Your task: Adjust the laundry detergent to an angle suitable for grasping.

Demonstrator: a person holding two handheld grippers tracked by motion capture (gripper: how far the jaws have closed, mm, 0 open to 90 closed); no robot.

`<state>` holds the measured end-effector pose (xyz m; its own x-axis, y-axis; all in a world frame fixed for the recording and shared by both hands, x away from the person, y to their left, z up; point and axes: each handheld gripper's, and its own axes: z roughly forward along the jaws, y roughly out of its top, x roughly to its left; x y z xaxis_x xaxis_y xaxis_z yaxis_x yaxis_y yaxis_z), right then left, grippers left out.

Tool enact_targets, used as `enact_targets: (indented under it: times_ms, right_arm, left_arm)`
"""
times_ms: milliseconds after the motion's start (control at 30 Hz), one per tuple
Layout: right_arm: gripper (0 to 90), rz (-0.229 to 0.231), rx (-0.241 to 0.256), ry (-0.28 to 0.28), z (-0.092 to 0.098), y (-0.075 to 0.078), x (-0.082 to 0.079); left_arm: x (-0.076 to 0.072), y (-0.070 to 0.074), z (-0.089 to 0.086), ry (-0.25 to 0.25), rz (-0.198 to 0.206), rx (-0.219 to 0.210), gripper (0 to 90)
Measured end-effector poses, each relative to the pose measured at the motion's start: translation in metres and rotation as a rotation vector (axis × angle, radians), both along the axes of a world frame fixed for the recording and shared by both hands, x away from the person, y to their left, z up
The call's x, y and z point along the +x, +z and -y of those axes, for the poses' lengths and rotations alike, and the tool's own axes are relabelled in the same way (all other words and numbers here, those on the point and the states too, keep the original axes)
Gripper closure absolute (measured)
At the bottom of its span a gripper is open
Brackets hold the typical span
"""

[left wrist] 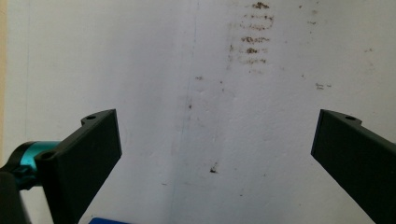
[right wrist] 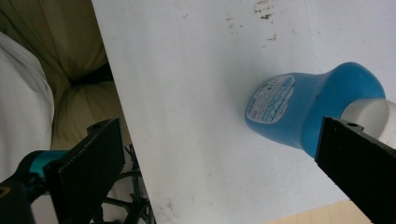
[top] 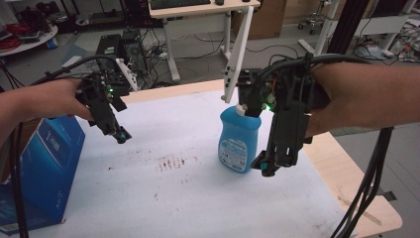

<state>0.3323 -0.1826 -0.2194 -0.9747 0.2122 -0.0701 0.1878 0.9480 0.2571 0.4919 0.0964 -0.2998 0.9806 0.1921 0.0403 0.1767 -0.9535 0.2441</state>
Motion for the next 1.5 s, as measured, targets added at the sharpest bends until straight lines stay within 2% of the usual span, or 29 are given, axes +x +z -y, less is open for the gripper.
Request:
enact_targets:
  times_ms: [233,533,733,900,1167,1300,1500]
  right_arm:
    - [1.0,0.021,0.005,-0.037,0.003,0.001,0.002]
    - [0.9,0.066,0.032,-0.124,0.018,0.003,0.002]
    - [1.0,0.073,0.027,-0.181,0.030,-0.002,0.003]
    - [1.0,0.092,0.025,-0.201,0.039,-0.009,0.005]
    - [1.0,0.088,0.042,-0.298,0.055,-0.017,0.005]
    - [1.0,0.079,0.064,-0.318,0.060,-0.020,0.006]
    - [1.0,0.086,0.063,-0.343,0.061,-0.022,0.007]
  left_arm:
    - [-0.002,0.002,0.004,-0.006,0.004,-0.004,1.6]
    - [-0.003,0.003,0.007,-0.001,0.018,-0.008,1.7]
    - [-0.006,0.002,0.007,-0.003,0.026,-0.007,1.7]
    - [-0.009,0.000,0.005,0.004,0.025,-0.010,1.6]
    - [-0.017,-0.002,0.003,0.020,0.027,-0.016,1.6]
    - [-0.019,-0.002,-0.002,0.032,0.030,-0.018,1.7]
    - [-0.023,-0.002,-0.007,0.045,0.030,-0.027,1.7]
